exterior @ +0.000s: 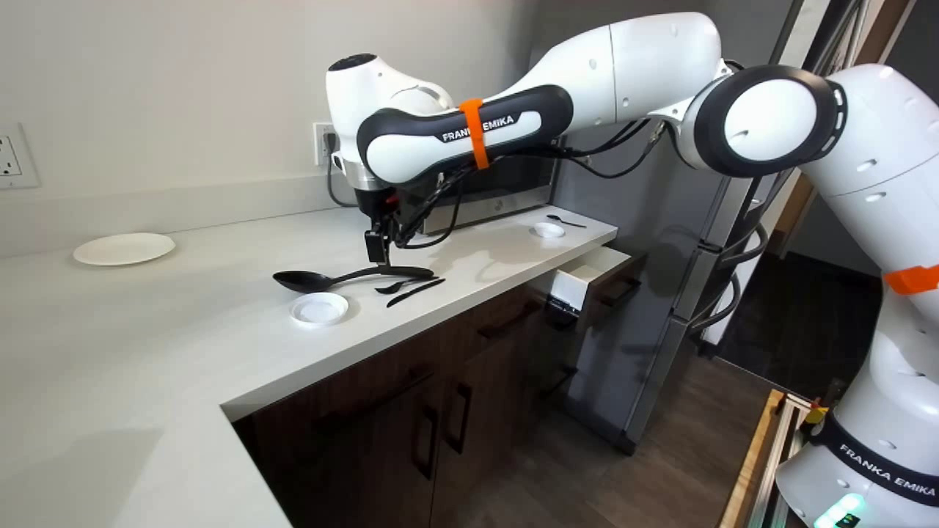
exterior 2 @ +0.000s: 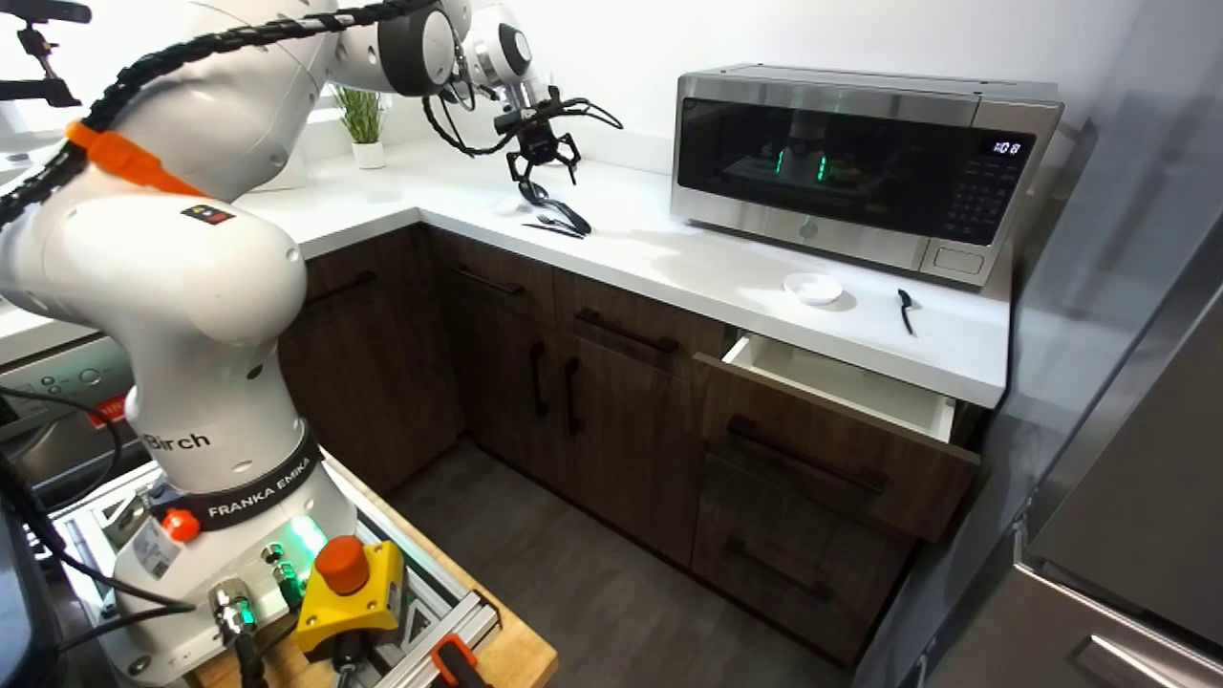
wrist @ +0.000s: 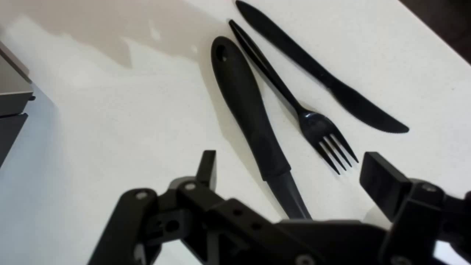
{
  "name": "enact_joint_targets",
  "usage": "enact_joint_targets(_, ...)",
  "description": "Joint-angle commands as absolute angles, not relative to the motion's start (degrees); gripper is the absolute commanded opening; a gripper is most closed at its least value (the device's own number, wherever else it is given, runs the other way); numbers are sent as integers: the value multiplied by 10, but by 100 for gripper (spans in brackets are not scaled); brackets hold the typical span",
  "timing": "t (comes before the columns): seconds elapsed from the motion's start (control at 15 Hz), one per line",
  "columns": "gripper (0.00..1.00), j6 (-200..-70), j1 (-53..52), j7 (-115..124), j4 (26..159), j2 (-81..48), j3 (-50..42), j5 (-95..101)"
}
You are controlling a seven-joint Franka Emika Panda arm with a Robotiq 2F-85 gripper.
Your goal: Move the spoon on the counter to the open drawer
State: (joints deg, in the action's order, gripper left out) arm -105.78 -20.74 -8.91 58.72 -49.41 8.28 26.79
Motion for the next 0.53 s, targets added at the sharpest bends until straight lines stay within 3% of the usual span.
enact_joint_targets(0.0, 100, -1057, -207, -89, 579, -502, 83, 268)
enact_joint_targets(0.47, 100, -1138, -199, -126, 554, -532, 102, 261)
